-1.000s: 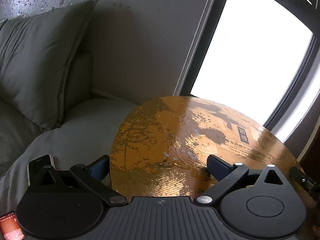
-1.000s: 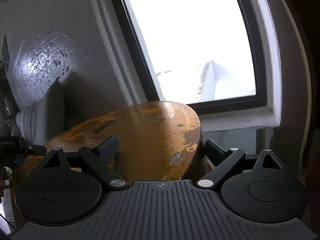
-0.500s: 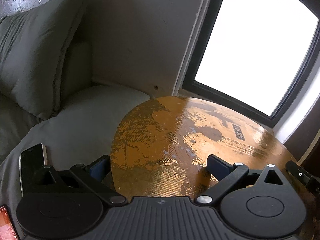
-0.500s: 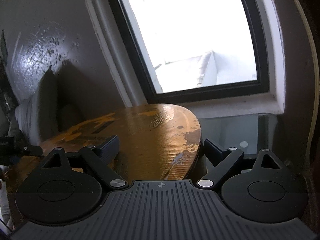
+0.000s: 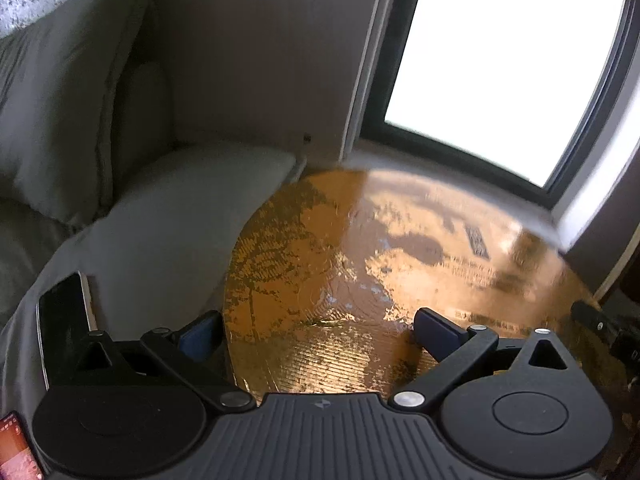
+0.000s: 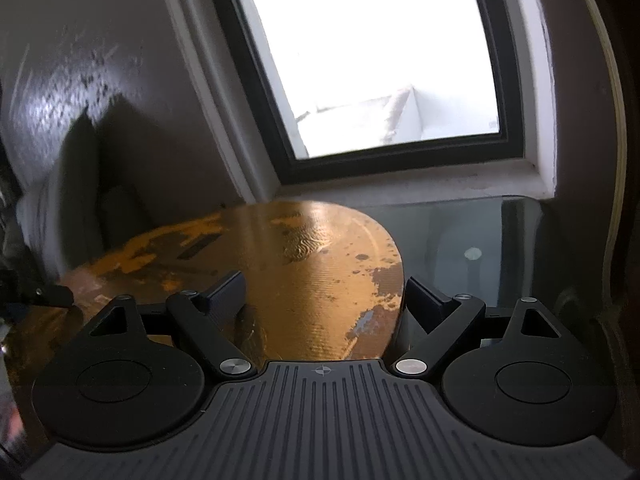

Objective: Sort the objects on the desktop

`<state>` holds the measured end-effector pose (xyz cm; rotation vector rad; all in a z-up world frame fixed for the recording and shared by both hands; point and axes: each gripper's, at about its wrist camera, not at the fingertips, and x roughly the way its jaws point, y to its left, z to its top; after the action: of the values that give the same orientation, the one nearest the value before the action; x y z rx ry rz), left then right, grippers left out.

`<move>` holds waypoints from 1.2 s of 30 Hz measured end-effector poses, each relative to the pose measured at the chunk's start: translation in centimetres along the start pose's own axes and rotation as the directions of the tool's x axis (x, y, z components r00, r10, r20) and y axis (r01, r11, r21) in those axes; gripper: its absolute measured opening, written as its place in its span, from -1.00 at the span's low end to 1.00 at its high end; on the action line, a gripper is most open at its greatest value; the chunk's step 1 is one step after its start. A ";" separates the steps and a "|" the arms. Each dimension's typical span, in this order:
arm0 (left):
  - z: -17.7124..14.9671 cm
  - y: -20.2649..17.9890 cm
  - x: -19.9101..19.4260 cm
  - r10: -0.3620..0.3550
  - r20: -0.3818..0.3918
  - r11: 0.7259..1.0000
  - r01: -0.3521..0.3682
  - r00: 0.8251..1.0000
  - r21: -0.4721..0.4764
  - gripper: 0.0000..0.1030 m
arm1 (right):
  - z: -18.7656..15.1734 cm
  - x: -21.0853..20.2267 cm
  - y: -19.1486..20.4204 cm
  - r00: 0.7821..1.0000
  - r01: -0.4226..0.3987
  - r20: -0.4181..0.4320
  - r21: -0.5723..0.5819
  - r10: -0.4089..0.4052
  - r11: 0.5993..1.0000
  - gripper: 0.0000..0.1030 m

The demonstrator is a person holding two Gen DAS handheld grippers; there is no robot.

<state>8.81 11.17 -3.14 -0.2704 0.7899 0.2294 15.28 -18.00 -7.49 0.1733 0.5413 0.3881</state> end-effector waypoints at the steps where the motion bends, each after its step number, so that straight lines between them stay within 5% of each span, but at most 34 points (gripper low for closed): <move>1: -0.1 0.1 0.0 -0.002 -0.004 1.000 0.002 1.000 0.007 0.94 | -0.1 -0.1 0.2 1.000 0.005 -0.006 -0.012 -0.005 1.000 0.75; 9: 0.8 1.6 -0.6 0.044 -0.061 0.999 -0.045 0.997 -0.010 0.96 | 1.1 -1.4 1.6 0.991 0.104 -0.079 -0.038 -0.107 0.994 0.88; 15: 3.6 3.7 0.4 0.034 -0.077 0.997 -0.039 0.996 -0.068 0.97 | 3.4 -3.2 -1.0 0.983 0.122 -0.164 0.266 -0.080 0.956 0.90; 21: 5.1 3.5 3.0 -0.019 -0.123 0.997 0.009 0.992 -0.079 0.96 | 4.9 -1.2 -2.9 0.961 0.164 -0.273 0.418 -0.049 0.893 0.78; 27: 5.5 2.6 5.1 -0.032 -0.156 0.999 0.027 0.987 -0.034 0.97 | 5.0 1.6 -2.5 0.941 0.172 -0.336 0.366 -0.043 0.915 0.63; 36: 5.7 2.0 6.1 -0.089 -0.148 0.996 0.086 0.985 -0.022 0.92 | 4.2 4.2 -2.7 0.926 0.175 -0.377 0.369 -0.025 0.913 0.67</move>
<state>16.22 15.49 -4.03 -0.3385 0.9219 0.1334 21.63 -19.03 -6.58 0.4697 0.9951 0.2018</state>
